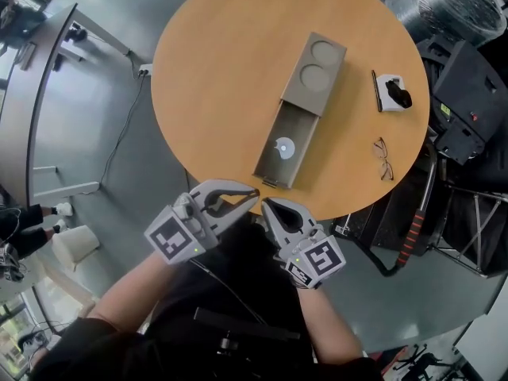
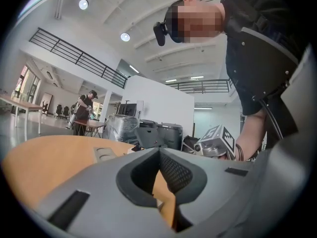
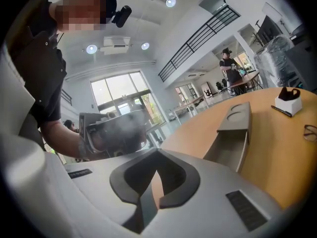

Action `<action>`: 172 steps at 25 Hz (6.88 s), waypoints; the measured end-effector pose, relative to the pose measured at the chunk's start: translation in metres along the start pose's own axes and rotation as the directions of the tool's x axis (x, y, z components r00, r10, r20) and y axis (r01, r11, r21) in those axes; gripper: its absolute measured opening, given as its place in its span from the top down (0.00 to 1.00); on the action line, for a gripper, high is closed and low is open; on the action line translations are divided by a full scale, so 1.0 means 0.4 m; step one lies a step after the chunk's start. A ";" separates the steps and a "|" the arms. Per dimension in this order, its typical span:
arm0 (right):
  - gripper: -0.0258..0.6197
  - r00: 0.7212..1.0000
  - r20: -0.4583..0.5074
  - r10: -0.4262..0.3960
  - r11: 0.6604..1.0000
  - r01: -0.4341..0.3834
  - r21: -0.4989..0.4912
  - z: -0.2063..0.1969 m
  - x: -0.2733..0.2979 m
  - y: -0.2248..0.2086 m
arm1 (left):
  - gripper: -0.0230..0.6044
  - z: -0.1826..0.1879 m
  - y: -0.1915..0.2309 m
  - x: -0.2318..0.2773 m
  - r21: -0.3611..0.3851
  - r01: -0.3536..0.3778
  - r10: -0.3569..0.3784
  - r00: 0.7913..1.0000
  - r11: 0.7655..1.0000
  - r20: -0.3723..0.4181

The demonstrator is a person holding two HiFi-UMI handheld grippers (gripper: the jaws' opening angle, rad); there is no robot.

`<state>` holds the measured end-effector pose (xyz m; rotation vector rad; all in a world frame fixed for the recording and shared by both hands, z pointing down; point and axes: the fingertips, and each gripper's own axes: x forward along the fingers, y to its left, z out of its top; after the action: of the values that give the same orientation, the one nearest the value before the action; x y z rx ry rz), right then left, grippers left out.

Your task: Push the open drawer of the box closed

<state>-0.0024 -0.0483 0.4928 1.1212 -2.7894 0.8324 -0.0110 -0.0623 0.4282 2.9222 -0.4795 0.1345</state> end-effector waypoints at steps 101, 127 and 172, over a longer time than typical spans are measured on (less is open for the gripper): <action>0.94 0.984 -0.030 -0.175 0.949 0.177 0.260 -0.079 0.326 -0.577 | 0.91 -0.374 0.430 0.290 -0.179 0.000 -0.031 0.985 0.984 -0.171; 0.94 0.980 -0.021 -0.200 0.944 0.199 0.265 0.006 0.388 -0.697 | 0.91 -0.371 0.573 0.377 -0.203 -0.001 -0.042 0.978 0.979 -0.206; 0.94 0.982 0.190 0.018 0.939 0.048 -0.339 0.670 -0.229 0.133 | 0.91 0.525 -0.040 0.121 0.097 0.092 -0.095 0.995 0.991 0.025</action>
<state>0.0771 -0.0879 0.2187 1.2100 -2.9124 0.2261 0.0526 -0.1020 0.2256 3.0379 -0.3485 0.1044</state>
